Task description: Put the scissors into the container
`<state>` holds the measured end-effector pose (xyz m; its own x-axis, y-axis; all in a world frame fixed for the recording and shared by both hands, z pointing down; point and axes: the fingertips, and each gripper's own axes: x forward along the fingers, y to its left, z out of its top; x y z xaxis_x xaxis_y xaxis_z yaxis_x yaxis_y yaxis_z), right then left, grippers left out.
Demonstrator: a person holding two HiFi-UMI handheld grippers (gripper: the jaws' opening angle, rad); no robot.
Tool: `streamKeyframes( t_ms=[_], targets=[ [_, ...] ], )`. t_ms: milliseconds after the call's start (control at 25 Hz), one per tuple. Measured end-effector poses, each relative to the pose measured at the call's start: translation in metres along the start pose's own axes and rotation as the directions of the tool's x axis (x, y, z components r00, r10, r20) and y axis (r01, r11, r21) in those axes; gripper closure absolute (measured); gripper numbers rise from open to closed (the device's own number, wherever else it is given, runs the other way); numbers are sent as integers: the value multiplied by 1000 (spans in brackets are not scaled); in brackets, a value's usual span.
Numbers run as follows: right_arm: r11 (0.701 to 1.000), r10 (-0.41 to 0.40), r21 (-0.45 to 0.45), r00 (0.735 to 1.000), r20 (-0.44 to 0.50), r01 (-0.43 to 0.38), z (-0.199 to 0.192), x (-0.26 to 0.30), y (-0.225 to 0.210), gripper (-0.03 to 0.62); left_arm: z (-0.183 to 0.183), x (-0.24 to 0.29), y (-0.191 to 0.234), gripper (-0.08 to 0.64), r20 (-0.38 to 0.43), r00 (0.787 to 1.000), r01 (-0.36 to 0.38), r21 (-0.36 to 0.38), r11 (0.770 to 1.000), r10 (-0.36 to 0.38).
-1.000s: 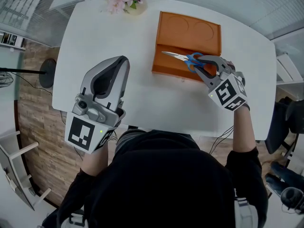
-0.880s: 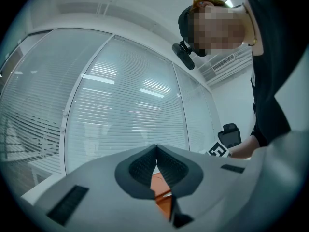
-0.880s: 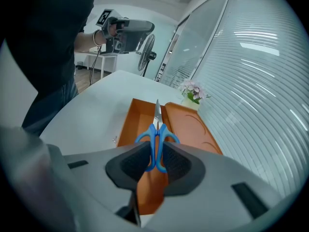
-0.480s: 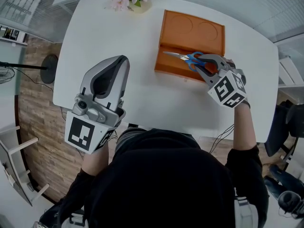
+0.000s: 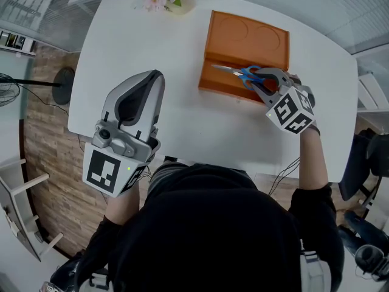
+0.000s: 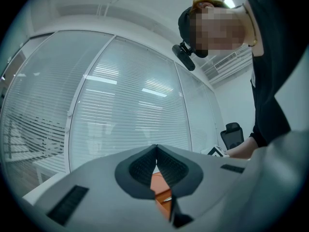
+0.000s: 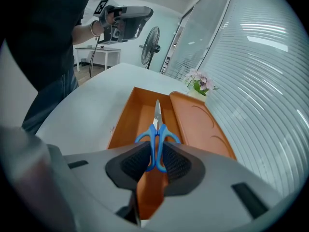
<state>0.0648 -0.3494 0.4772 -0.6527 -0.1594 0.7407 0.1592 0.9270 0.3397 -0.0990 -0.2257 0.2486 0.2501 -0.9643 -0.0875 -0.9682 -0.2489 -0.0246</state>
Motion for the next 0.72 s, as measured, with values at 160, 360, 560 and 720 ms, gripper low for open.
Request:
streamKeyframes(
  t_ms=[160,360,560,720],
  targets=[
    [1000,-4,-19,1000,-21,4,-3,3,-1,506,0,-1,-1,547,1,1000,-2,0,1000,2],
    [999,1,-36,999,-47,-3,-8,7,-1,506,1,-3,-1,546,1,1000,-6,2,1000,6],
    [999,6,-45,999,-54,-8,-8,10,-3,506,1,-5,1,546,-4,1000,-13,5,1000,13],
    [998,19,-65,997,-72,-24,-8,13,-2,506,2,-7,0,547,-4,1000,-14,7,1000,14]
  ],
)
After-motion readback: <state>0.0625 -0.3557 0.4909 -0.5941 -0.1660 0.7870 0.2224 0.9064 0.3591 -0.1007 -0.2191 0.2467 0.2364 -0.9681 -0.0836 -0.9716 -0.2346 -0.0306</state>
